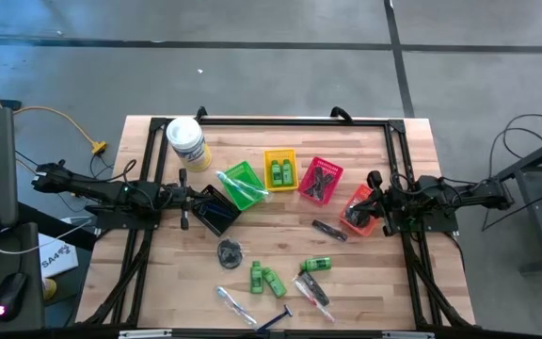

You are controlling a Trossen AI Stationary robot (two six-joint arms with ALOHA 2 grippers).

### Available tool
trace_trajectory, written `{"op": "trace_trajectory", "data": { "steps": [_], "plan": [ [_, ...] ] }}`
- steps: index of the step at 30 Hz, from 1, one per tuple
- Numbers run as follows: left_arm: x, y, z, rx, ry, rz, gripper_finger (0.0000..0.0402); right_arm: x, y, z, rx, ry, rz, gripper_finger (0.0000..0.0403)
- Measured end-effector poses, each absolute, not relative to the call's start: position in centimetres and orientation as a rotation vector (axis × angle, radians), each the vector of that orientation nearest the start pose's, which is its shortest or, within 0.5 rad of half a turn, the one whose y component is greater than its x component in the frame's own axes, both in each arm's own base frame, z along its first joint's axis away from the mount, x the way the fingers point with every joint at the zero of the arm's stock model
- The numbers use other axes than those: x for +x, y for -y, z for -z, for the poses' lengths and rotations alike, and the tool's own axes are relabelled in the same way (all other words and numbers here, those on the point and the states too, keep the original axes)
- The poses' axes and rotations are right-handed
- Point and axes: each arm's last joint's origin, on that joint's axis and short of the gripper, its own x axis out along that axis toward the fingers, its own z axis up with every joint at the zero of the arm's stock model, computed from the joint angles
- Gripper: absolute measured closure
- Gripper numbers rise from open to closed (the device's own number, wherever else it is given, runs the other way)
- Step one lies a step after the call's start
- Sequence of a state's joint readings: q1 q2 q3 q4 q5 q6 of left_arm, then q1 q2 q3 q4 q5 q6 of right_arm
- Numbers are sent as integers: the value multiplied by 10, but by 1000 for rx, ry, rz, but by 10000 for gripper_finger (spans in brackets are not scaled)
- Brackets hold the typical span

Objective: Pick & Place Travel size toiletries
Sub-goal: Put the black hairbrush into the orange bin

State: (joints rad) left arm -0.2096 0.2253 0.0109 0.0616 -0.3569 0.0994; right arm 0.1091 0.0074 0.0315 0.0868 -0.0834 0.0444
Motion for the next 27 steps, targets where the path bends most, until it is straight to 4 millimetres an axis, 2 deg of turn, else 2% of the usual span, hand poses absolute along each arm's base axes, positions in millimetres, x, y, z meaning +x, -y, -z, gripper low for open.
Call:
{"op": "trace_trajectory", "data": {
  "steps": [27],
  "plan": [
    [108,13,-155,141,-154,-139,402,95,-13,-183,58,114,-193,400]
  ]
}}
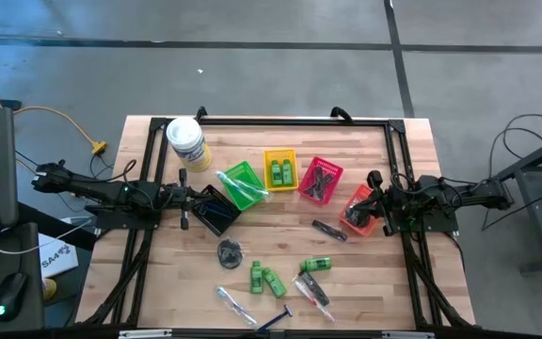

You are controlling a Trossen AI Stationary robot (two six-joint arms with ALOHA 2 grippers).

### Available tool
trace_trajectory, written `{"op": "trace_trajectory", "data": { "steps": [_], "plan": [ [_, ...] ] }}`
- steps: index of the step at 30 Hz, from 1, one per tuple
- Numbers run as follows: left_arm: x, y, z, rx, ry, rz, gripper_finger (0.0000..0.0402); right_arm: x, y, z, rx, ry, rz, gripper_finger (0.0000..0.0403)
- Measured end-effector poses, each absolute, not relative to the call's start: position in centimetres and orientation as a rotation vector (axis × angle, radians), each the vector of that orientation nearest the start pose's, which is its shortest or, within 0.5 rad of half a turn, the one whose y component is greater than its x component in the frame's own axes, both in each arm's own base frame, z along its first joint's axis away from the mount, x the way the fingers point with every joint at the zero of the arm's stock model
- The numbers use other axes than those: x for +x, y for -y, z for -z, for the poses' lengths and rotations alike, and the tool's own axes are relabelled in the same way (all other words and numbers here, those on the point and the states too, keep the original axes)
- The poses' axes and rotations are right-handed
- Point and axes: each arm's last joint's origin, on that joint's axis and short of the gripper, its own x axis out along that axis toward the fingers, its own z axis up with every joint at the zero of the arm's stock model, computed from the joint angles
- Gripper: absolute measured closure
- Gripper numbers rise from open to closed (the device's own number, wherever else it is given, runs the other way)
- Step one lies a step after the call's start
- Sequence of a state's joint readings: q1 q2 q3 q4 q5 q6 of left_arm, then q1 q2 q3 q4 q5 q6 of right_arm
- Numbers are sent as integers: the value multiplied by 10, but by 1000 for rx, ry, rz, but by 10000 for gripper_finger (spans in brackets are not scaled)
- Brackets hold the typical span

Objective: Pick & Place Travel size toiletries
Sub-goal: Put the black hairbrush into the orange bin

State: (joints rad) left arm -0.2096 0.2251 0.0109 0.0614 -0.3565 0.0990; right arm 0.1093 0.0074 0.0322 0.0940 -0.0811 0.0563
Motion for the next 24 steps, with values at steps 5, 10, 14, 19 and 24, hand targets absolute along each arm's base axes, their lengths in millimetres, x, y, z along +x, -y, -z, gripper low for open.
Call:
{"op": "trace_trajectory", "data": {
  "steps": [5,10,14,19,24],
  "plan": [
    [108,13,-155,142,-154,-139,402,95,-13,-183,58,114,-193,400],
    [108,13,-155,141,-151,-139,402,95,-13,-183,57,113,-193,400],
    [108,13,-155,132,-150,-139,402,95,-13,-183,52,114,-193,400],
    [109,15,-155,106,-142,-74,402,95,-13,-183,53,114,-193,400],
    [109,15,-155,53,-147,-61,402,95,-13,-183,53,114,-193,400]
  ]
}}
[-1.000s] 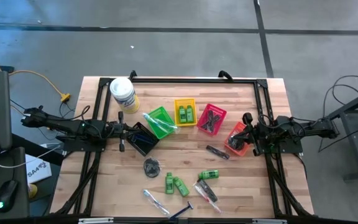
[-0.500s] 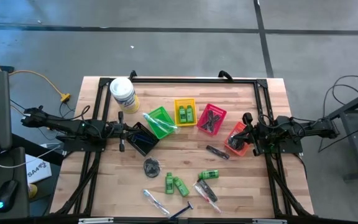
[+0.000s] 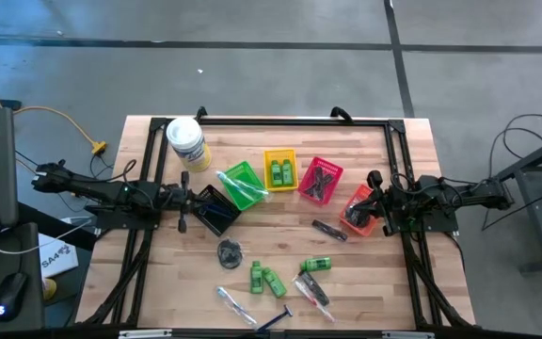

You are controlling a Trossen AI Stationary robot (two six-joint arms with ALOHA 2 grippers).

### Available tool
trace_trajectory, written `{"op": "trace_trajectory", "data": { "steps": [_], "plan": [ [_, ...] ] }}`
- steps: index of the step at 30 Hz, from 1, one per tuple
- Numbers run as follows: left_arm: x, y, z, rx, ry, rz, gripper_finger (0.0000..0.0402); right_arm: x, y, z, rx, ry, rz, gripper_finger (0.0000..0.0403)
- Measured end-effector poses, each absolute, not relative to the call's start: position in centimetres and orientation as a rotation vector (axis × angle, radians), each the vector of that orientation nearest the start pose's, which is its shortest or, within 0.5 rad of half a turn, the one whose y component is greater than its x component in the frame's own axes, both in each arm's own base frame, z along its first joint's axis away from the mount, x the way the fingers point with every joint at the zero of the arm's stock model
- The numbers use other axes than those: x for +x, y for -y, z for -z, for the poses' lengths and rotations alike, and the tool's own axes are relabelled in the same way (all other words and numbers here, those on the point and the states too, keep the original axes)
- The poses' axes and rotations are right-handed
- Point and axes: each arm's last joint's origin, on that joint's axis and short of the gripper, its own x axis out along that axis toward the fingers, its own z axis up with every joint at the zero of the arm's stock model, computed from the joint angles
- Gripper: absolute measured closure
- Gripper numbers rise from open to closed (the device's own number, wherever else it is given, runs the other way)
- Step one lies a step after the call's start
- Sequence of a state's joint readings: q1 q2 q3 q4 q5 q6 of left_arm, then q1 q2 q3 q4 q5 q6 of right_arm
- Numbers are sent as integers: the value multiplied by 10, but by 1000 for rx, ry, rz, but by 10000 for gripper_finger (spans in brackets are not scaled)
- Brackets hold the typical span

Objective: Pick & Place Travel size toiletries
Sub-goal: Put the black hairbrush into the orange bin

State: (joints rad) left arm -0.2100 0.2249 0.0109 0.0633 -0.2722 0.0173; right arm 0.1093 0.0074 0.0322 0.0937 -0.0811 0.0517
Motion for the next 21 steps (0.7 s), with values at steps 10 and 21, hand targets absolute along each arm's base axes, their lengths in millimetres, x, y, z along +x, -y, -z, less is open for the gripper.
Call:
{"op": "trace_trajectory", "data": {
  "steps": [10,21],
  "plan": [
    [109,15,-161,-60,-74,-77,402,95,-13,-183,59,113,-193,401],
    [115,18,-184,-59,-73,-16,402,95,-13,-183,61,112,-190,401]
  ]
}}
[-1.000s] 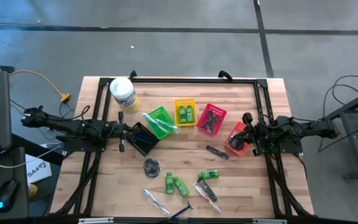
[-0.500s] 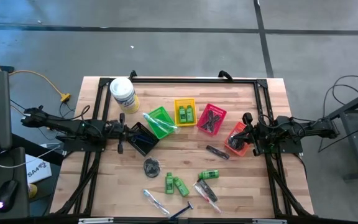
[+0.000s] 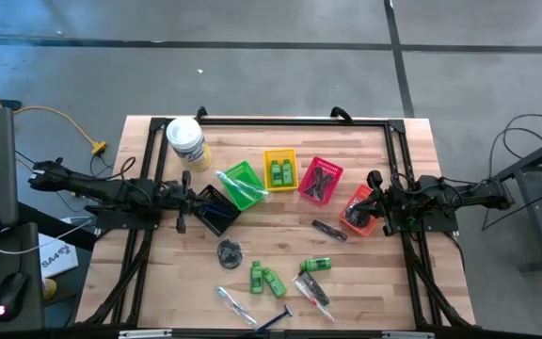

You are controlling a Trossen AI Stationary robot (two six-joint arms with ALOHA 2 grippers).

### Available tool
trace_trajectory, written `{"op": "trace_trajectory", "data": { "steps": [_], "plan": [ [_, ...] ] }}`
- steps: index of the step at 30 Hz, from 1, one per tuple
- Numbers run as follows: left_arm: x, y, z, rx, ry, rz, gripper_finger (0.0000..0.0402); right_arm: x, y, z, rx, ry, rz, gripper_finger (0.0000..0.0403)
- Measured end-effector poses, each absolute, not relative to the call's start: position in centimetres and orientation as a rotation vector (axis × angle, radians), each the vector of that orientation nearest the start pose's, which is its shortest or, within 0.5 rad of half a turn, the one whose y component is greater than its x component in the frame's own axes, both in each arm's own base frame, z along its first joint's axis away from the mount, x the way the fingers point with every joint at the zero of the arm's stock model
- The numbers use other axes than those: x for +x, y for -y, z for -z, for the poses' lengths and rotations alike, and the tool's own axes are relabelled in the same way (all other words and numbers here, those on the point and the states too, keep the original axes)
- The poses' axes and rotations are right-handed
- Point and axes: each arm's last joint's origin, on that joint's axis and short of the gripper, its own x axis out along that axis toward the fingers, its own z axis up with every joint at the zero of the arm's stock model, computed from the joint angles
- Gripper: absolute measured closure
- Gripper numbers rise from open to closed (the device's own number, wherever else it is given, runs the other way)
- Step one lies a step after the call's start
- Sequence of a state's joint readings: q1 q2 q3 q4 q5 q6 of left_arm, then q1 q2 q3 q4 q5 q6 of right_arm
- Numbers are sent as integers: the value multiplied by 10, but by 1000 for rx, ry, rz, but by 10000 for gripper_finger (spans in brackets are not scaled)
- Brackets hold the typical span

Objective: Pick & Place Travel size toiletries
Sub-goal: Put the black hairbrush into the orange bin

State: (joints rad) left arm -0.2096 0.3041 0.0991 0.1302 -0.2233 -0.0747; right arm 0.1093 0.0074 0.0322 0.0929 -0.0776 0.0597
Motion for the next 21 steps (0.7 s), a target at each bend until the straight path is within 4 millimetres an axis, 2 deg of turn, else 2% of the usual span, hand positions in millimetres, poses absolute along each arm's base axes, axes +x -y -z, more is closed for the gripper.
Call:
{"op": "trace_trajectory", "data": {
  "steps": [4,9,14,21],
  "plan": [
    [125,23,-198,-31,-121,69,402,95,-13,-182,61,105,-190,401],
    [150,28,-215,-6,-238,58,387,95,-13,-182,60,101,-189,401],
    [188,36,-228,-20,-440,39,340,95,-13,-182,59,101,-192,401],
    [242,48,-229,81,-831,76,259,95,-13,-179,59,77,-193,401]
  ]
}}
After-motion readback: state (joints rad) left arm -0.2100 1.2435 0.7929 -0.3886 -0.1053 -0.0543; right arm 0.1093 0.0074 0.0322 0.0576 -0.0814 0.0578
